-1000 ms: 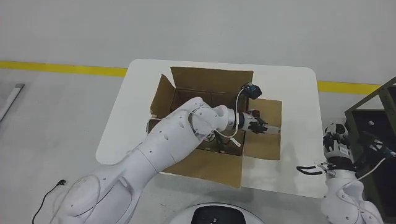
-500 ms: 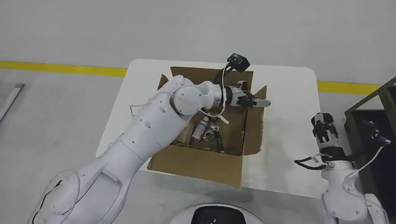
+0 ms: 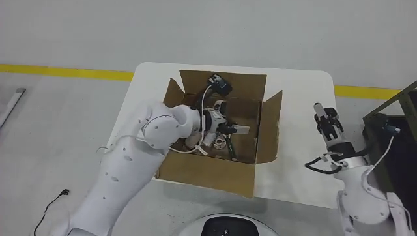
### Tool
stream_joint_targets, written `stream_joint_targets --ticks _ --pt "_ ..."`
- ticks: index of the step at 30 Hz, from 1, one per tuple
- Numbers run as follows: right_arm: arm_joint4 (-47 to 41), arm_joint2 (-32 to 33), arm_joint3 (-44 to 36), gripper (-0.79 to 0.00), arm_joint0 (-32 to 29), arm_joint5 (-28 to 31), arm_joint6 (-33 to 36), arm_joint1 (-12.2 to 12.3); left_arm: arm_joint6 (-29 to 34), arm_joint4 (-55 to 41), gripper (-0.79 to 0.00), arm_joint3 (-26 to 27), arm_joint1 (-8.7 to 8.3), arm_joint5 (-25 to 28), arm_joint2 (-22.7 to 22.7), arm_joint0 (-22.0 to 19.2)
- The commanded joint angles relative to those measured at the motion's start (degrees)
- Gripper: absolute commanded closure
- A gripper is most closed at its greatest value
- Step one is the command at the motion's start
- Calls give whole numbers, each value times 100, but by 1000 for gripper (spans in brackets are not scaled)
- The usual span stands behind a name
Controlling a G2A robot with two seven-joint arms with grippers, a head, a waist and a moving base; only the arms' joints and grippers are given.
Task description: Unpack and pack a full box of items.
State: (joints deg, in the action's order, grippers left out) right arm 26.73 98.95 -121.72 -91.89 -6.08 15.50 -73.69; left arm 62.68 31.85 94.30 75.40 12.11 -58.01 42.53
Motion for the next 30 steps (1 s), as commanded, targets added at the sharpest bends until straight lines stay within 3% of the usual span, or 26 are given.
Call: stream_joint_targets --ticks 1,4,6,10,16,20,21,22,23,25,26,27,28,30 --pt "128 -61 -8 -409 36 44 59 9 207 -13 -785 101 -49 -7 -102 155" --pt "118 -162 -5 -505 90 78 114 10 498 101 -785 116 -105 -143 -161 310" --pt "131 -248 17 -705 123 184 163 14 654 320 -785 71 -126 -244 -110 331" --pt "151 -436 64 -693 203 220 329 20 846 543 -785 -158 -117 -597 65 227" --pt "594 -718 2 -739 352 152 924 61 958 630 -785 -707 -42 -800 441 -63" --pt "1243 -833 22 -628 453 22 1399 108 915 673 -785 -792 -30 -806 497 -111" --pt "1280 -862 36 -511 465 1 1442 111 915 673 -785 -792 -30 -806 497 -111" --pt "1319 -873 55 -465 473 -12 1461 114 915 673 -785 -792 -30 -806 497 -111" --pt "1402 -878 85 -363 468 -21 1503 121 915 673 -785 -792 -30 -806 497 -111" --pt "1483 -872 118 -271 450 -61 1539 129 915 673 -785 -792 -30 -806 497 -111" --pt "1463 -866 132 -139 432 -94 1547 130 915 673 -785 -792 -30 -806 497 -111" --pt "1443 -848 147 -114 413 -128 1556 131 915 673 -785 -792 -30 -806 497 -111" --pt "1421 -824 171 0 390 -156 1560 133 915 673 -785 -792 -30 -806 497 -111" --pt "1319 -786 195 0 358 -195 1570 134 915 673 -785 -792 -30 -806 497 -111"
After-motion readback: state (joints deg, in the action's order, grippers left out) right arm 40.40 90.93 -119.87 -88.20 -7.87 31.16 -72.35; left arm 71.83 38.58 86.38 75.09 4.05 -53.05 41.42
